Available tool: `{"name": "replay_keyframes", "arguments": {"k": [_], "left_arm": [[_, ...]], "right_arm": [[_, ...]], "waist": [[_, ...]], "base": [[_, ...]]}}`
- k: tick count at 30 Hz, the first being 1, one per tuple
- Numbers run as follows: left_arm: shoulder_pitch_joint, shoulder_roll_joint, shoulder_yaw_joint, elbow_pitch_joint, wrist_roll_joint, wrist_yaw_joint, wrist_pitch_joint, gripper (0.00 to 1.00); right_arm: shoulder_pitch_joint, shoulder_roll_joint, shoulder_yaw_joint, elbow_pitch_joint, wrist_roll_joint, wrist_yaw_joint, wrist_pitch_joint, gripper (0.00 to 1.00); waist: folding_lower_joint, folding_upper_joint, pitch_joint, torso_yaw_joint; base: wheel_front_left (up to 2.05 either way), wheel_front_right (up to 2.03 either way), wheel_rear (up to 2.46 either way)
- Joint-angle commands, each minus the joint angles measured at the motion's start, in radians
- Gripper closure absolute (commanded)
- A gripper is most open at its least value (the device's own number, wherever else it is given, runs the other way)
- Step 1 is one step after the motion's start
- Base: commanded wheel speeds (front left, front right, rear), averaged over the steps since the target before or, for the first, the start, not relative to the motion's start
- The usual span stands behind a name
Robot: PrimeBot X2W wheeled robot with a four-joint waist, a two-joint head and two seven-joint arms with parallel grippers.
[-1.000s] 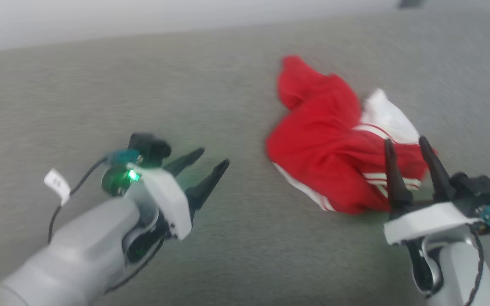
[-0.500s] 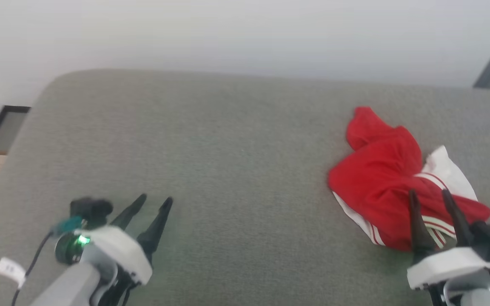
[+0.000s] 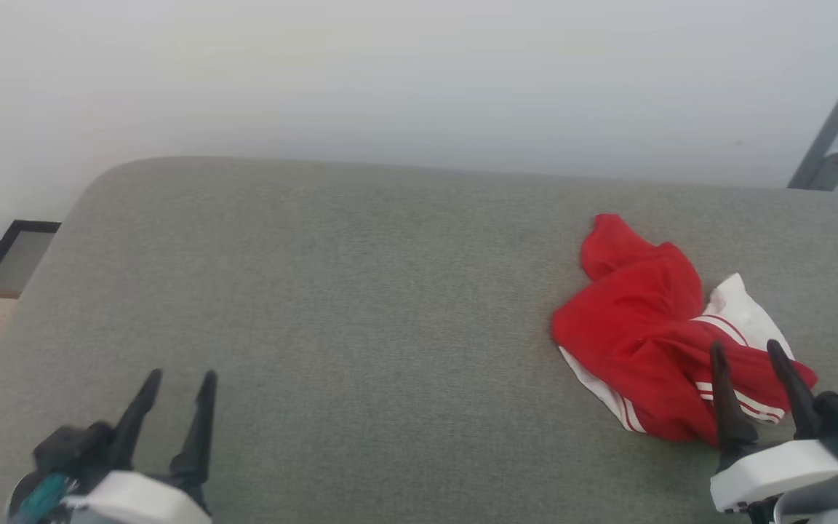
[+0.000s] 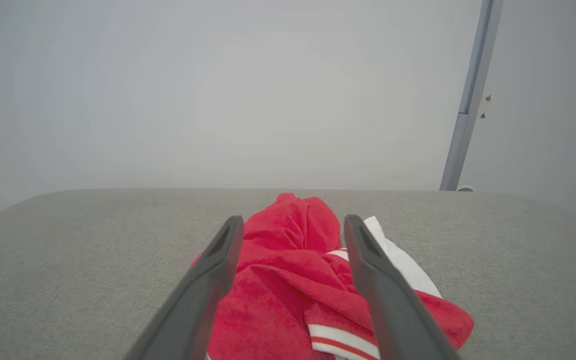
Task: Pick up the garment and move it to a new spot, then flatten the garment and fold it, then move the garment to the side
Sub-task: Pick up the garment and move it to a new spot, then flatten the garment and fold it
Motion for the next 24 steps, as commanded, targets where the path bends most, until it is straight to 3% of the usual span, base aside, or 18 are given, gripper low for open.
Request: {"name": "replay_keyframes", "arguments": {"k": [1, 5, 11, 24], "left_arm": [[0.014, -0.003, 0.007, -0.007, 0.01, -0.001, -0.005, 0.0], [0.07, -0.043, 0.091, -0.071, 0.098, -0.016, -0.005, 0.0], [0.094, -0.092, 0.151, -0.085, 0.141, -0.035, -0.005, 0.0], [0.086, -0.133, 0.172, -0.088, 0.165, -0.046, -0.005, 0.0]], "right_arm": [[-0.008, -0.002, 0.0, -0.004, 0.001, 0.0, -0.001, 0.0], [-0.025, -0.011, 0.007, -0.023, -0.001, 0.0, -0.001, 0.0], [-0.035, -0.019, 0.02, -0.026, -0.003, 0.0, -0.001, 0.0], [-0.047, -0.014, 0.033, -0.024, -0.013, 0.0, -0.001, 0.0]], "waist": [[0.0, 0.0001, 0.0, -0.006], [0.0, 0.0001, 0.005, -0.017], [0.0, 0.0001, 0.016, -0.023], [0.0, 0.0001, 0.022, -0.035]], "base": [[0.0, 0.0, 0.0], [0.0, 0.0, 0.0], [0.0, 0.0, 0.0], [0.0, 0.0, 0.0]]}}
